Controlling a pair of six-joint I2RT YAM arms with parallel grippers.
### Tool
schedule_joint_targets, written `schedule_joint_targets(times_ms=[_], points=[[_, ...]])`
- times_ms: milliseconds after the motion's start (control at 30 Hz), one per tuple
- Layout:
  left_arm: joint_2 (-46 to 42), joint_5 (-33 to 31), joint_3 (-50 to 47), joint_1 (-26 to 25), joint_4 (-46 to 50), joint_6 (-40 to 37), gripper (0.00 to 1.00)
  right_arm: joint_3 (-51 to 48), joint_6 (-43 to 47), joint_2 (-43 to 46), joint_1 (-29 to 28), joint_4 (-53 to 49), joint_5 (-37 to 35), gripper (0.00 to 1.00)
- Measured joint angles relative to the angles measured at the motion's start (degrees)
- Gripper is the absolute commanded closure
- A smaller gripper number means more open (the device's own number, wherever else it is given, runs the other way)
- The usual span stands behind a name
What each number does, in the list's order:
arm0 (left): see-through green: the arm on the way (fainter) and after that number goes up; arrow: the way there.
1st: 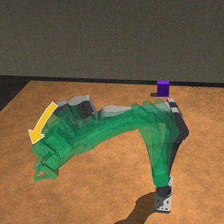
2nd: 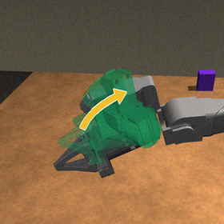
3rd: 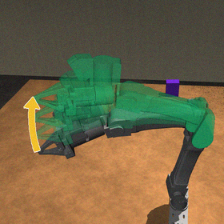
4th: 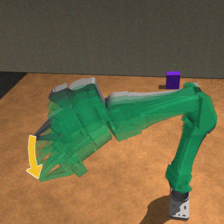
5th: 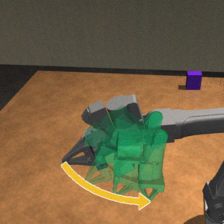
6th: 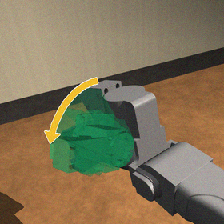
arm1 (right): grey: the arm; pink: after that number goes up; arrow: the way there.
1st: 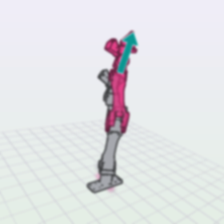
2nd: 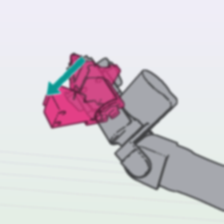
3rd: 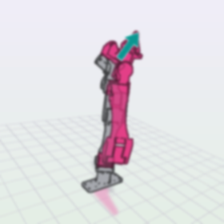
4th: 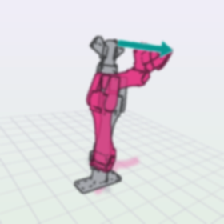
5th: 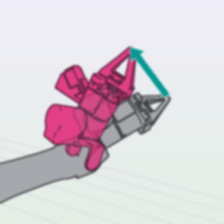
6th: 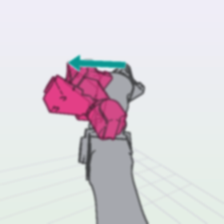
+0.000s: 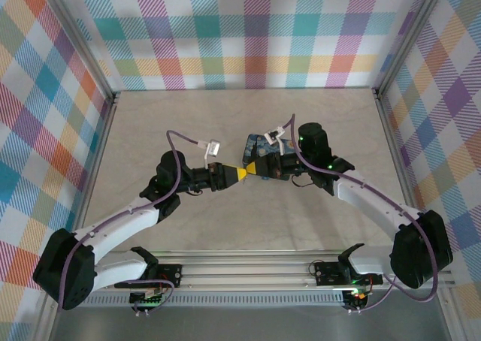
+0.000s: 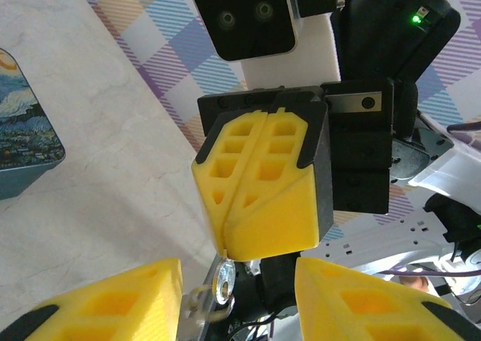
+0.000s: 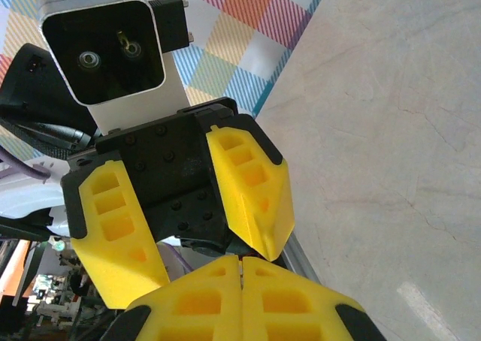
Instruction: Unlock a padlock with a key
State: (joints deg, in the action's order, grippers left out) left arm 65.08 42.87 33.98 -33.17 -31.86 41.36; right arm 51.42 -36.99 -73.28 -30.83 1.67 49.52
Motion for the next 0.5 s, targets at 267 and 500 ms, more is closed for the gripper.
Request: schedule_joint_targets(times_ms=[267, 500], points=[[1.9, 0.4, -1.2, 0.1, -4.9, 2.6, 0.61, 0.0, 0.0, 0.3, 0.0, 0.0, 0.0, 1.0], [5.2, 1.5, -1.2, 0.1, -9.1, 4.7, 0.72, 0.0, 0.0, 0.4, 0.0, 0.0, -0.4, 1.0]])
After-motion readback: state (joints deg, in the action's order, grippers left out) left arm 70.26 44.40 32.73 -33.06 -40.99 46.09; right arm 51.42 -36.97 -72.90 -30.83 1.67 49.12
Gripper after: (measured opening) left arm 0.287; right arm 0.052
